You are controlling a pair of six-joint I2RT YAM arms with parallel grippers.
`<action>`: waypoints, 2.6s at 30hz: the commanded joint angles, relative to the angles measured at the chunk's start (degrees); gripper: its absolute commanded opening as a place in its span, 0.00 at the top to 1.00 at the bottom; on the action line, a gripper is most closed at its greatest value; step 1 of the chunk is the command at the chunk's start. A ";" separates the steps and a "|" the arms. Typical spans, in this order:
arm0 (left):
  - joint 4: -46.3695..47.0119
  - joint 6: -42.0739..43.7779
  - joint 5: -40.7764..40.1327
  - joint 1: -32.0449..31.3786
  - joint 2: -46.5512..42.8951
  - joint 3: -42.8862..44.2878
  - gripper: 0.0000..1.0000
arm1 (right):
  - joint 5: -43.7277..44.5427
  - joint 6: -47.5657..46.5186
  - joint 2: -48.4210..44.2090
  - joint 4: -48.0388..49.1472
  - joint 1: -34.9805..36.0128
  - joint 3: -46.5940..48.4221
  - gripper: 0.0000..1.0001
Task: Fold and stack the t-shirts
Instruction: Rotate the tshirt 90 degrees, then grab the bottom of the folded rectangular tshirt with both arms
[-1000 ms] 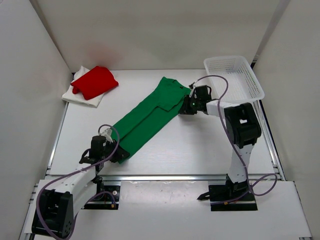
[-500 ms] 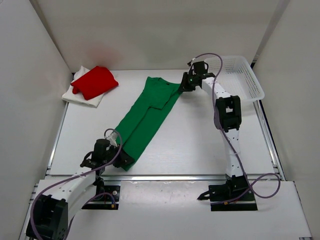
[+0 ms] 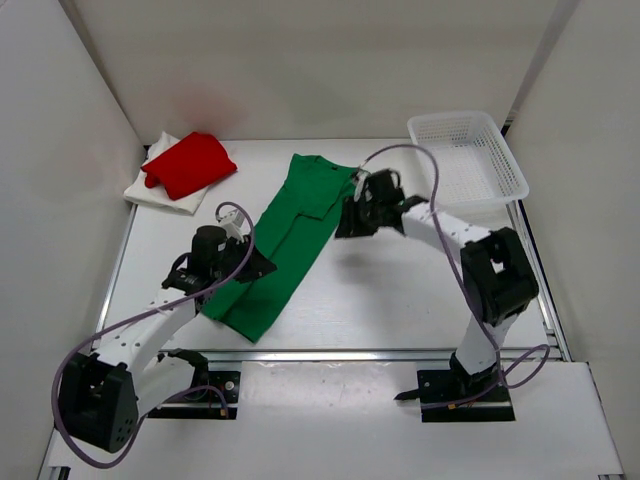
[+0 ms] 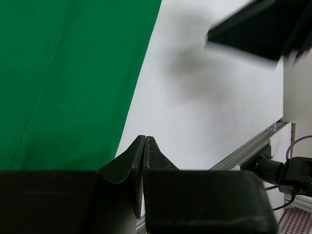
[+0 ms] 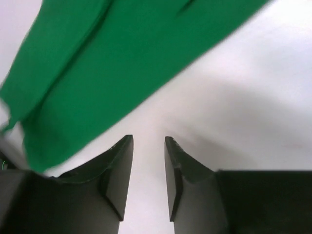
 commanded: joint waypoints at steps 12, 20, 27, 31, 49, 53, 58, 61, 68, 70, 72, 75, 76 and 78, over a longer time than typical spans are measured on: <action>-0.41 3.45 -5.49 -3.69 4.47 2.18 0.96 | -1.20 12.46 10.21 24.20 8.15 -7.28 0.63; 1.43 2.40 -6.82 -5.53 7.28 2.36 0.96 | -4.97 8.61 10.41 21.75 -0.99 -8.50 1.00; 3.72 0.55 -7.79 -10.02 10.98 2.97 0.95 | -11.20 3.94 7.16 15.06 -12.07 -6.21 0.81; 3.89 0.81 -7.18 -8.71 10.71 3.06 0.95 | -9.82 2.19 6.44 14.71 -6.99 -5.35 0.52; 4.15 1.96 -6.91 -8.88 11.94 3.50 0.94 | -5.24 3.25 22.53 7.68 -9.06 12.94 1.00; 3.98 1.78 -7.17 -10.81 13.61 4.55 0.92 | -6.73 -0.09 24.89 1.02 -15.13 21.09 0.96; 0.22 3.53 -10.93 -10.38 11.60 3.94 0.85 | -5.51 -1.42 20.08 -0.94 -17.79 20.51 0.66; -1.81 4.42 -12.10 -7.31 9.14 1.74 0.77 | -3.58 -0.11 11.39 3.00 -15.95 10.77 0.57; -4.02 4.86 -14.03 1.48 2.38 -5.20 0.54 | -1.63 6.74 -13.57 16.38 -2.61 -25.53 0.57; -4.20 4.59 -14.20 3.42 1.22 -7.04 0.53 | 0.55 9.29 -19.02 19.60 1.96 -34.65 0.56; -3.58 4.77 -15.69 3.60 0.52 -8.27 0.56 | -0.48 13.76 -21.75 23.21 5.93 -40.19 0.55; -2.36 5.03 -16.67 2.46 2.27 -9.25 0.56 | 1.26 18.17 -23.61 27.71 11.38 -44.10 0.54; -1.56 4.77 -16.93 1.59 2.97 -9.77 0.55 | 1.78 19.31 -22.92 28.59 12.00 -44.45 0.53; -0.33 4.33 -16.84 0.79 4.46 -9.77 0.53 | 0.13 21.24 -21.43 31.22 13.59 -44.89 0.53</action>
